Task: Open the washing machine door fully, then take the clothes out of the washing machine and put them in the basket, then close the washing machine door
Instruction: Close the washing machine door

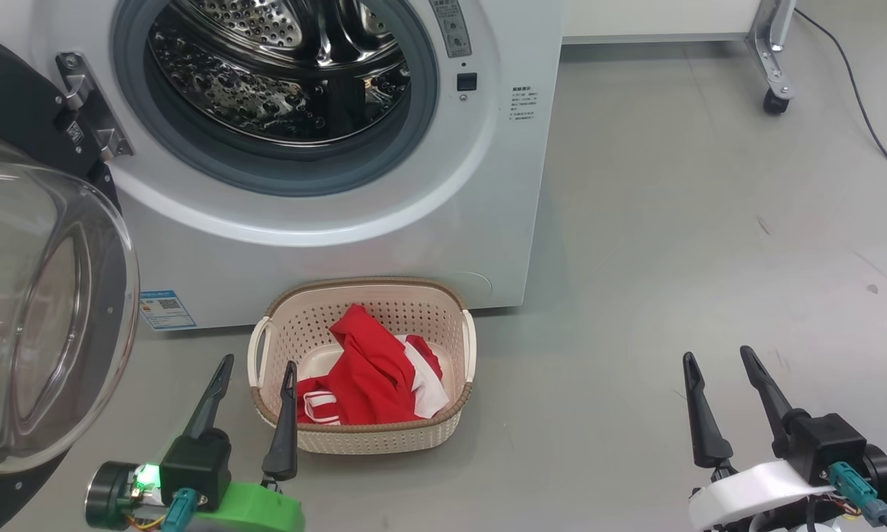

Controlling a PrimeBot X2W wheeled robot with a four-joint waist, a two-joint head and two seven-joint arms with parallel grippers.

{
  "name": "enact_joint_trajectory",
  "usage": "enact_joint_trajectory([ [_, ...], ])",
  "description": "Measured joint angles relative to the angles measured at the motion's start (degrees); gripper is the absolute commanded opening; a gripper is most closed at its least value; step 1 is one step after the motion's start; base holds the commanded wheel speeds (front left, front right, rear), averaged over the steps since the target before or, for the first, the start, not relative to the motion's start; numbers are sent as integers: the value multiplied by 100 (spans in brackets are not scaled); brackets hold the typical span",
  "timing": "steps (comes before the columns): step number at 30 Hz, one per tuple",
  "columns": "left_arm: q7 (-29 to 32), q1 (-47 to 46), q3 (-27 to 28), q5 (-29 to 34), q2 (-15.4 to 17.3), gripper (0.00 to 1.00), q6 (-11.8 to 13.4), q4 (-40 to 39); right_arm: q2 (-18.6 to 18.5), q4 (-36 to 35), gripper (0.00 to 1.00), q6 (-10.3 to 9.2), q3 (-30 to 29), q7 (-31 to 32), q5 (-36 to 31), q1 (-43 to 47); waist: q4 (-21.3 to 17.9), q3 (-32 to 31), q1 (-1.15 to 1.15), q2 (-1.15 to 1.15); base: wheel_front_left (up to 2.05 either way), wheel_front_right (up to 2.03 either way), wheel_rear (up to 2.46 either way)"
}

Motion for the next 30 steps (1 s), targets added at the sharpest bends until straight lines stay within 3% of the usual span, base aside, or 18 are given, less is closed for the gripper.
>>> enact_joint_trajectory([
  [15, 0, -5, -92, 12, -2, 100, 1, -68, -97, -154, 100, -7, -92, 0, 0, 68, 590, 60, 0, 0, 0, 0, 0],
  [30, -87, -4, -4, -26, -18, 100, 83, -119, -234, -276, 100, 4, -81, 93, 1, 65, 1795, 202, 0, 0, 0, 0, 0],
])
